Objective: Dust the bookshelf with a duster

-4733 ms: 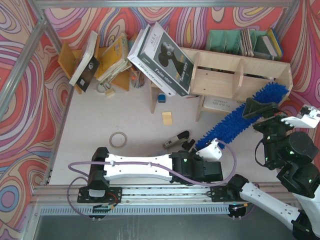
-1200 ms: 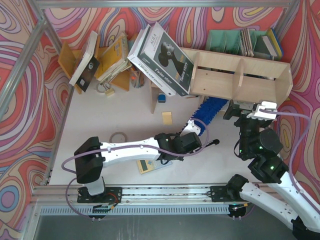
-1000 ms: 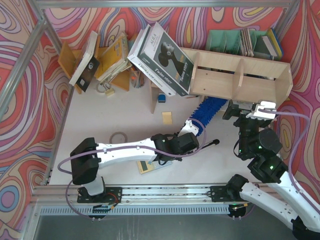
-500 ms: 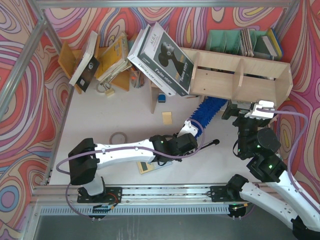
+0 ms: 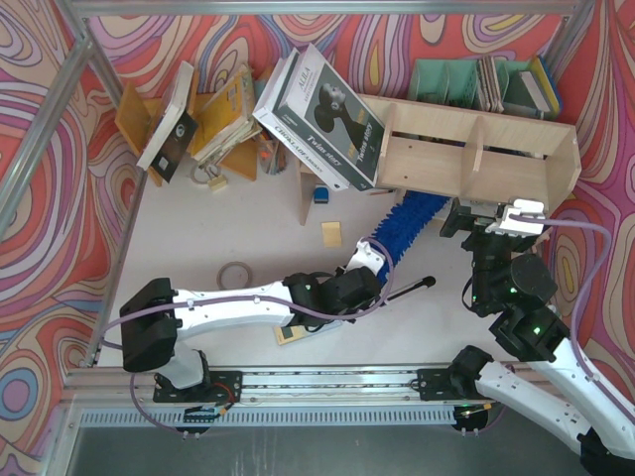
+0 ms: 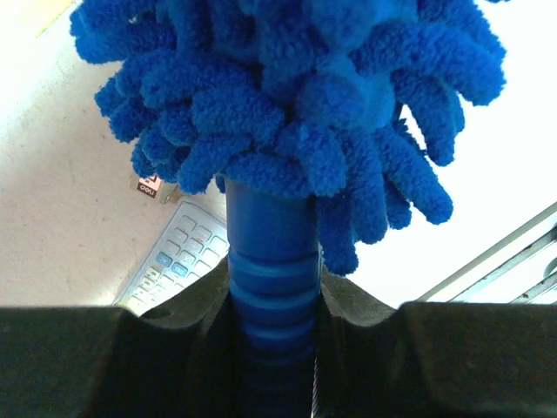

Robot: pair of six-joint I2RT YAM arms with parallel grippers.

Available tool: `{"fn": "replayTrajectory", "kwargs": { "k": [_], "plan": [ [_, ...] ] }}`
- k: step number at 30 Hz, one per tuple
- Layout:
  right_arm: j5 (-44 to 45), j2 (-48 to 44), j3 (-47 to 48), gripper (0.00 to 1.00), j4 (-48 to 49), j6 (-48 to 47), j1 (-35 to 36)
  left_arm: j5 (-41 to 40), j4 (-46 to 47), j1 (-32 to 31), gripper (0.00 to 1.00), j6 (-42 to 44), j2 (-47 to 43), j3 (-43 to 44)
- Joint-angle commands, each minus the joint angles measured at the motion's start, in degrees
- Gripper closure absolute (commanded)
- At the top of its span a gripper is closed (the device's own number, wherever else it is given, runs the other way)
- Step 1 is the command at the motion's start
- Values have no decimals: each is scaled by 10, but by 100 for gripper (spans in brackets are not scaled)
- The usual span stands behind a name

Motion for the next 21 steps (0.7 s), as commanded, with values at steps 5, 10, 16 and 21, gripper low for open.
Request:
{"fn": "replayTrajectory", "kwargs": {
  "k": [5,10,16,21],
  "plan": [
    [-3,3,1,1,-1,9,2,-19,139,-3,81,0,-48,-31],
    [-4,2,1,1,-2,9,2,-23,157,-3,81,2,-54,-39],
    [-7,5,1,1,-3,9,2,-28,171,-3,76,1,-57,-44],
    [-8,5,2,1,-3,9,2,-39,205,-3,74,2,-72,-63]
  ]
}}
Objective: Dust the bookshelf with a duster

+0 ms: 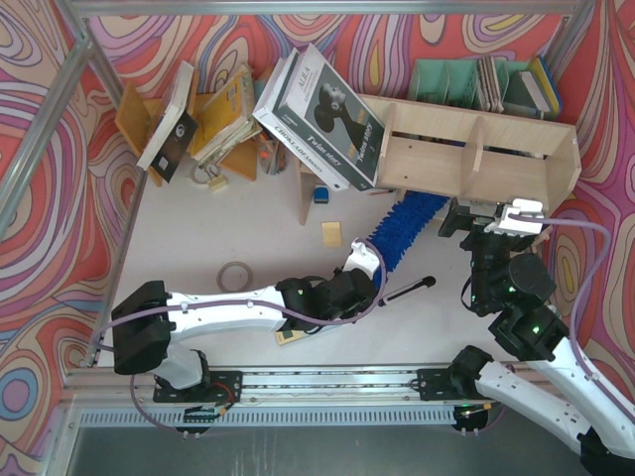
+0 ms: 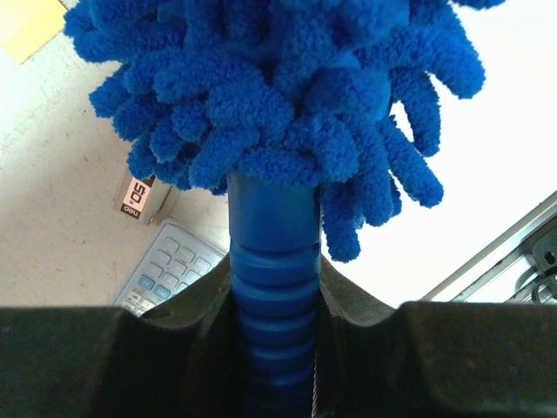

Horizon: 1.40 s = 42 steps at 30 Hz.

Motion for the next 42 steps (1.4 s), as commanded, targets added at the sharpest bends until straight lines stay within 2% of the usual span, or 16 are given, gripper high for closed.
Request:
{"fn": "replayTrajectory", "kwargs": {
  "k": [1,21,22,24,26,31,34,39,42],
  "plan": [
    [-4,4,2,1,-2,0,2,-43,118,-3,74,2,-49,-14],
    [-5,4,3,1,-4,3,2,-41,115,-3,59,7,-38,3],
    [-5,3,3,1,-4,3,2,-40,112,-3,65,7,-36,5],
    [-5,3,3,1,-4,4,2,-37,107,-2,83,6,-30,10],
    [-5,2,3,1,-3,4,2,-33,105,-3,87,6,-27,12],
    [-5,0,6,1,-10,8,2,-33,60,-2,64,23,-22,18],
    [-8,-1,12,1,-24,20,2,20,20,1,55,49,-19,10],
    [-15,16,33,1,-72,77,2,46,-5,1,48,27,-20,-25],
    [-17,29,35,1,-91,110,3,62,31,0,47,8,-18,-51]
  ]
}}
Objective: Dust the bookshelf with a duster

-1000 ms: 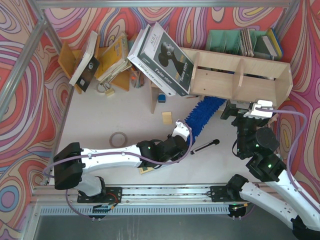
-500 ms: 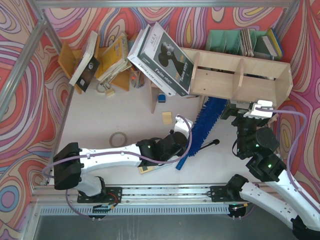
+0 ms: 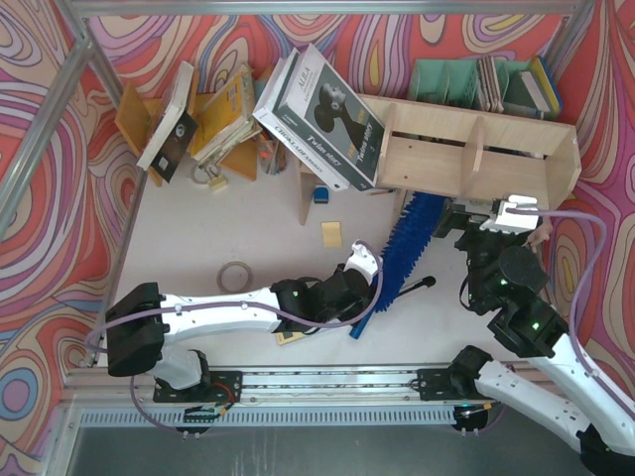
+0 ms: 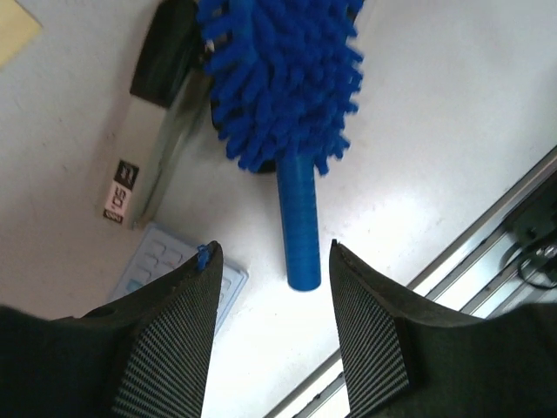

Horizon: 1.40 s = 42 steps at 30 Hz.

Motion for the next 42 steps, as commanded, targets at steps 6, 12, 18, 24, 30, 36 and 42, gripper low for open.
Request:
{"fn": "replayTrajectory", "kwargs": {
  "k": [6,12,18,24,30,36,42],
  "plan": [
    [-26,36,17,1,-69,124,2,47,42,0,43,-9,62,-32],
    [-34,32,28,1,-99,162,3,60,37,-1,38,-11,109,-10],
    [-36,9,25,1,-111,184,2,78,30,6,38,-15,149,8],
    [-37,9,24,1,-111,186,2,106,24,19,40,-21,183,29],
    [-34,9,28,1,-108,174,2,118,8,28,49,-22,211,55],
    [-34,8,31,1,-105,165,2,119,-3,31,58,-21,218,67],
    [-28,6,33,1,-102,152,2,75,-13,27,81,-24,183,56]
  ]
}}
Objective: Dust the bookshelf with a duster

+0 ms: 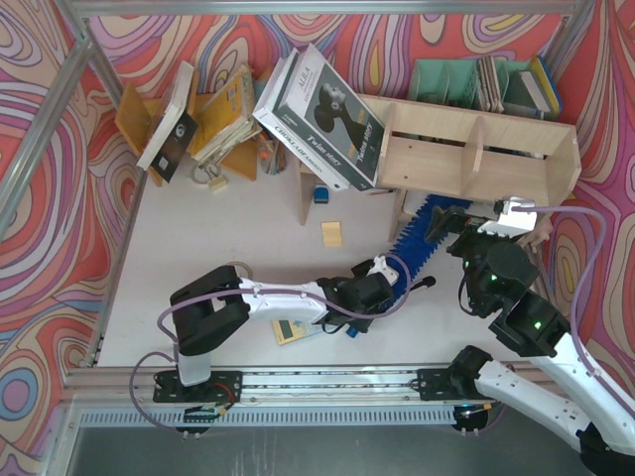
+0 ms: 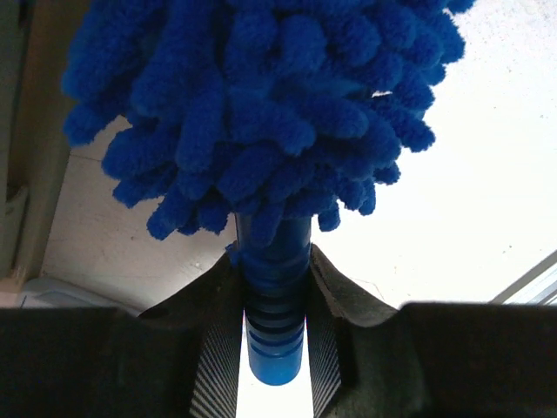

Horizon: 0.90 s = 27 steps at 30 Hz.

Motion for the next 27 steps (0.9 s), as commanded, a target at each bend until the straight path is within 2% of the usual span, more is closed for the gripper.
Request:
{"fn": "replayTrajectory", "kwargs": {
  "k": [1,8,20,27],
  "plan": [
    [11,-4,17,1,1,-20,2,-44,-22,-4,83,-4,-38,-4],
    [38,-9,20,1,16,-66,2,-108,-79,-18,100,-8,-115,5],
    [62,-41,26,1,39,-128,2,-181,-162,-43,100,-43,-184,84],
    [73,-56,12,1,51,-152,2,-229,-122,-66,100,-58,-201,84]
  ]
}}
